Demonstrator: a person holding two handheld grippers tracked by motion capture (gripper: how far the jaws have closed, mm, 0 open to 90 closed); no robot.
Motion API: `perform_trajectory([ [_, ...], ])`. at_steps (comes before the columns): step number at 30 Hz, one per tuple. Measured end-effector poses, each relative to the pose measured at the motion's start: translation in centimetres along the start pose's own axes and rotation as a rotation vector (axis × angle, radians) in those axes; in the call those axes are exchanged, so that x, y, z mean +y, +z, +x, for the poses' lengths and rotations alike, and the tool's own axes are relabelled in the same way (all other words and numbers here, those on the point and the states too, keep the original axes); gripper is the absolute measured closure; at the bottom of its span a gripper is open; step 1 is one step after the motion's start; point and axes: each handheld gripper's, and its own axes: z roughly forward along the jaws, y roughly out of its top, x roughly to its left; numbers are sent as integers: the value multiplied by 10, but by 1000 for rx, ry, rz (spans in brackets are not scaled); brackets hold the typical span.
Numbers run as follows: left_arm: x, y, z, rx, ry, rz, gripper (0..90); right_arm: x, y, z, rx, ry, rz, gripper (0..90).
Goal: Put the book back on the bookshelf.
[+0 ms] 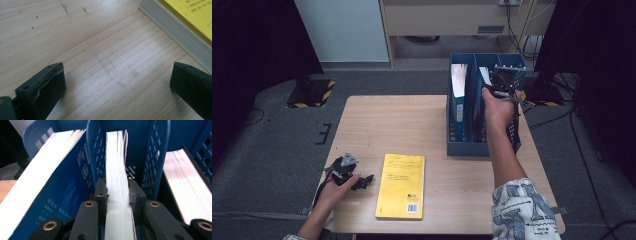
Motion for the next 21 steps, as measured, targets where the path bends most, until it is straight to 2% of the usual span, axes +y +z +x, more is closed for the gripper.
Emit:
perform_trajectory([
  [13,0,0,0,-3,2,0,0,5,11,-3,-23,-7,-1,736],
  [21,0,0,0,-3,2,0,0,8,13,1,-31,-39,-8,737],
])
